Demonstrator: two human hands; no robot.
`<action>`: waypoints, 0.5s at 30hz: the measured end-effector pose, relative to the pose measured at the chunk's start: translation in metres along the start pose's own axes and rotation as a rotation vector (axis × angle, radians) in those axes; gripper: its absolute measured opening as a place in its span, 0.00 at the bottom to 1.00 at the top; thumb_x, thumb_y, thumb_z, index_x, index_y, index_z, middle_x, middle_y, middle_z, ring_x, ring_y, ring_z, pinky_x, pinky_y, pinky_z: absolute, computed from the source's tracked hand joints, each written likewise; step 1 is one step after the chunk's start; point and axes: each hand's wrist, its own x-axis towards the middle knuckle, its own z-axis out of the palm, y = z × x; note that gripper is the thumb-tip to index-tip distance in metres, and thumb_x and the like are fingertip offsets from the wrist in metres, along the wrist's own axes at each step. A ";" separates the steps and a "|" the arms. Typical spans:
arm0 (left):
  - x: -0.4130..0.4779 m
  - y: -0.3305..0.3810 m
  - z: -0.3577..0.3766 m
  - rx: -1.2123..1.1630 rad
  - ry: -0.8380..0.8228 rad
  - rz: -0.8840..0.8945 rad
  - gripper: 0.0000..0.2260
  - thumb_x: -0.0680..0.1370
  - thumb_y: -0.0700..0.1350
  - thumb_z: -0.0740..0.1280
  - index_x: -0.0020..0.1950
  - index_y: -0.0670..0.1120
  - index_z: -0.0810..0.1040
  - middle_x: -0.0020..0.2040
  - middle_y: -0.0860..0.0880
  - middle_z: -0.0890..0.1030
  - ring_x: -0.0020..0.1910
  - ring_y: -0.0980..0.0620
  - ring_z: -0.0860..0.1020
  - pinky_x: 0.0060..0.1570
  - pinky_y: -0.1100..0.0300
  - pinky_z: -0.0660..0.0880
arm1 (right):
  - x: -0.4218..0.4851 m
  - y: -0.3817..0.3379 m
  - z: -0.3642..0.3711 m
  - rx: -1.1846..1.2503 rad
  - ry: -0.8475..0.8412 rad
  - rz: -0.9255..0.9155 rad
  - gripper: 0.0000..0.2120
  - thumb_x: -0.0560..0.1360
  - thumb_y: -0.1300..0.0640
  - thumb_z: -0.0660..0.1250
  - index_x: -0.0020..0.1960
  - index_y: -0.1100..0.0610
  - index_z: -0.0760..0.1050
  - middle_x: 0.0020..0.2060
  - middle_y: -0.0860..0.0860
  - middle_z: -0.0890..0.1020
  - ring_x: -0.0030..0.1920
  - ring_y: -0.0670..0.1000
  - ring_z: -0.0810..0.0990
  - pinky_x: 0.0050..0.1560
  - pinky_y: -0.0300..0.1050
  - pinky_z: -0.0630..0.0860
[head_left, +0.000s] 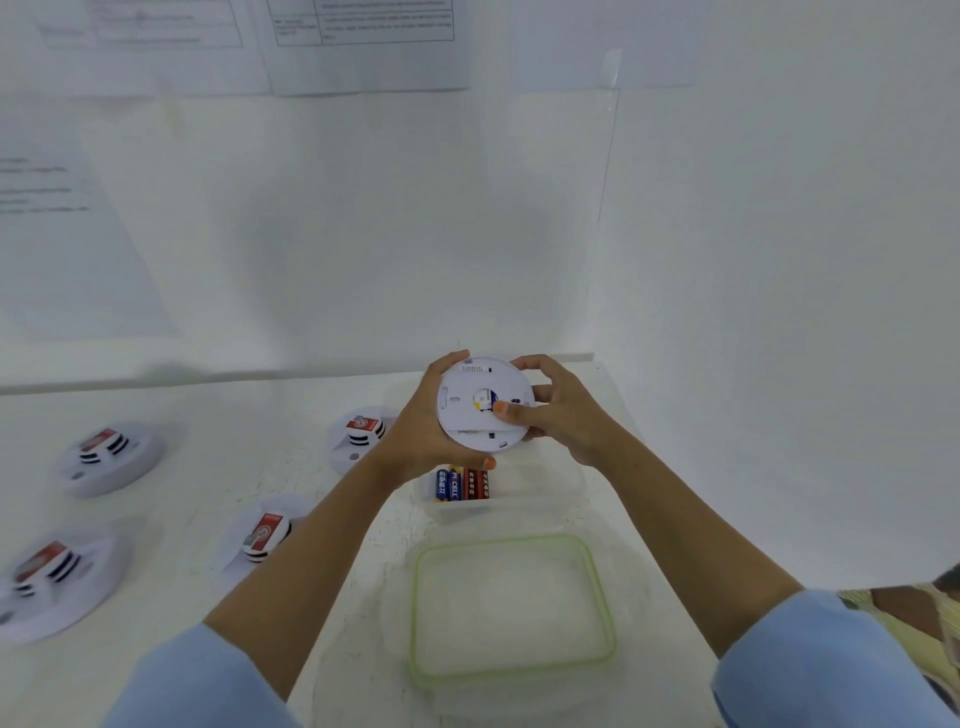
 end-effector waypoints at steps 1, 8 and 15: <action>0.000 -0.001 0.000 0.004 0.005 0.000 0.47 0.55 0.33 0.77 0.70 0.47 0.58 0.62 0.54 0.69 0.55 0.69 0.72 0.47 0.69 0.75 | 0.000 0.000 0.001 -0.021 -0.005 0.003 0.22 0.69 0.60 0.72 0.59 0.52 0.67 0.49 0.57 0.80 0.46 0.55 0.80 0.47 0.55 0.79; 0.002 -0.001 -0.005 0.029 -0.016 -0.006 0.49 0.54 0.38 0.77 0.71 0.46 0.58 0.63 0.50 0.70 0.58 0.64 0.73 0.51 0.66 0.75 | -0.002 -0.014 -0.004 -0.557 -0.077 -0.254 0.32 0.64 0.52 0.77 0.62 0.43 0.67 0.56 0.46 0.68 0.56 0.47 0.69 0.53 0.38 0.71; 0.006 0.003 -0.006 0.056 -0.044 -0.003 0.45 0.57 0.36 0.76 0.69 0.51 0.59 0.62 0.53 0.70 0.57 0.66 0.72 0.49 0.68 0.75 | 0.010 -0.029 -0.007 -0.880 -0.064 -0.332 0.32 0.61 0.49 0.78 0.62 0.48 0.70 0.57 0.48 0.65 0.56 0.46 0.61 0.58 0.40 0.62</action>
